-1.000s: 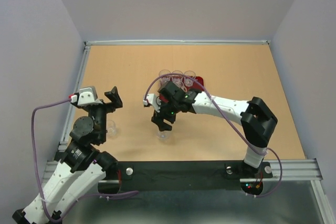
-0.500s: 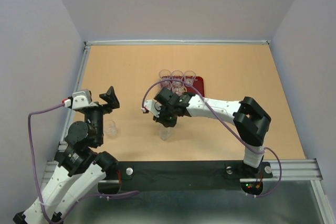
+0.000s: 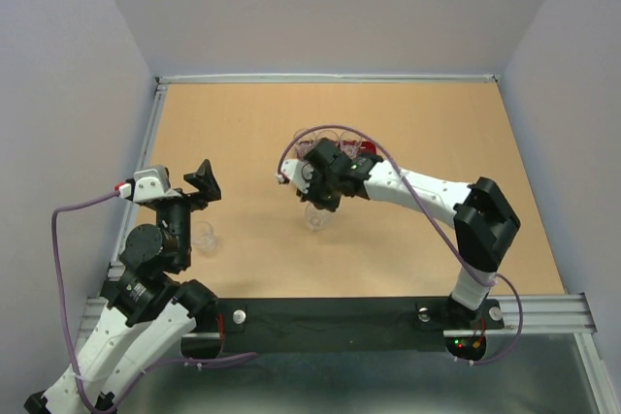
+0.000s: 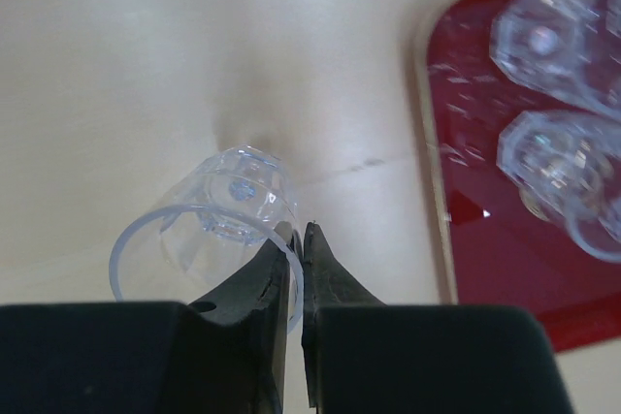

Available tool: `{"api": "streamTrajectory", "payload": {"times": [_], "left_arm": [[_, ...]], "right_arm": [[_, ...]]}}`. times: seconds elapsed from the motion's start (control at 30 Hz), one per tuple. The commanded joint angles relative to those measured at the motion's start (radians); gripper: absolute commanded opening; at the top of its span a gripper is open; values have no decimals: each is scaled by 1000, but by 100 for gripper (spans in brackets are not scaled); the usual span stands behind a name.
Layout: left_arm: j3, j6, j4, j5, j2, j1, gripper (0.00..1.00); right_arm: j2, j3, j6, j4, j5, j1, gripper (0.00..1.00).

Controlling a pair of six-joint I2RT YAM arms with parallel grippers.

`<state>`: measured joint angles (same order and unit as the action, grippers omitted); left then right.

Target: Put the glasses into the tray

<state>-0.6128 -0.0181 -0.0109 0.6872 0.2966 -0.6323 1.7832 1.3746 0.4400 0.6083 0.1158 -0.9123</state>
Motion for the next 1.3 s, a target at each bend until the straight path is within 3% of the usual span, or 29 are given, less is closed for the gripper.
{"api": "streamTrajectory", "payload": {"times": [0.0,0.23,0.4,0.83,1.27], "left_arm": [[15,14,-50,-3,-4,9,99],[15,12,-54,-17,1,9,99],[15,12,-55,-23,-2,13,99],[16,14,-54,-21,-19,11,99],[18,12,-54,-23,-20,11,99]], "right_arm": [[-71,57,-29,-7,16,128,0],[-125,29,-157,-97,22,338,0],[-122,1,-259,-177,-22,423,0],[-28,17,-322,-206,-65,443,4],[33,7,-330,-206,18,441,8]]}}
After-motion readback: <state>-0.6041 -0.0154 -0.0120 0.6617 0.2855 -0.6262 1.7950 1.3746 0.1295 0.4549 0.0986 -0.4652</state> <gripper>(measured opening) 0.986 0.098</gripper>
